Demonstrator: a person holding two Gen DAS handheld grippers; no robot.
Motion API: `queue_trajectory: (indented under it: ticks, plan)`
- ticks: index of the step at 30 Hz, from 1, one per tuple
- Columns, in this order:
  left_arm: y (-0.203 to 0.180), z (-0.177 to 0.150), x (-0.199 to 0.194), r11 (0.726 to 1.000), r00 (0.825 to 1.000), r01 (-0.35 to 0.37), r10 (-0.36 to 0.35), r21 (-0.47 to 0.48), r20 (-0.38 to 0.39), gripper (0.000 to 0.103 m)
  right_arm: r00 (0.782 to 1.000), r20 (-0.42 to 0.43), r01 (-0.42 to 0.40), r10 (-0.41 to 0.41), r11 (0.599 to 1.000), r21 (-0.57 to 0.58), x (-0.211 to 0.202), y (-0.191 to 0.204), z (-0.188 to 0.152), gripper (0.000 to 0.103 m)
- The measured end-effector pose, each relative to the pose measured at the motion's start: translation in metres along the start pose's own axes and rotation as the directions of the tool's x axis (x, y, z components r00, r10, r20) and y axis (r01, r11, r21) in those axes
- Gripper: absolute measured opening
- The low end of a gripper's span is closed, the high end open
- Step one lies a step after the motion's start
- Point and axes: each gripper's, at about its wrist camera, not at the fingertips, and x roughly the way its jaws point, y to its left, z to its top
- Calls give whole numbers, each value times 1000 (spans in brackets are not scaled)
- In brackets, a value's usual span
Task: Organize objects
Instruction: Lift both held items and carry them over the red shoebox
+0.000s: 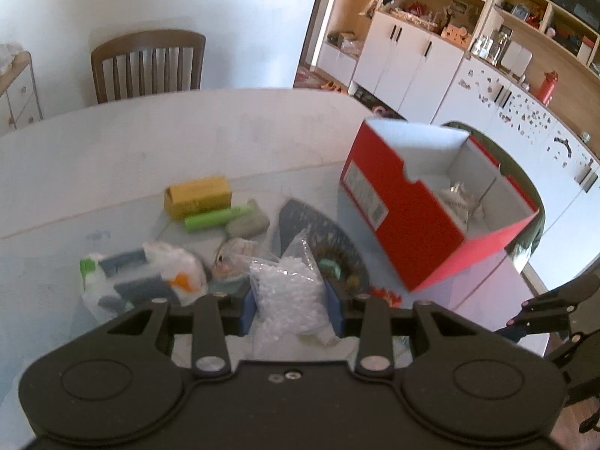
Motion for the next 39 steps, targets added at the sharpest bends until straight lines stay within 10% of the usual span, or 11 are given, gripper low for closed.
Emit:
queue_trajectory:
  ticks: [9,20,39]
  plan:
    - [10,-8,10,999,999,38,-38,9,-39,37,999,1,52,-52,997,51,-6,1,-17,46]
    - [4,-6,20,996,996,76,-73,46,-49,37,939,330,55,-98,989,139,-116,-20,16,46]
    - [-88,17,30,968,986,164,-155,188,-62,37,911,374,104,-172,975,195,-147,-92,13,46]
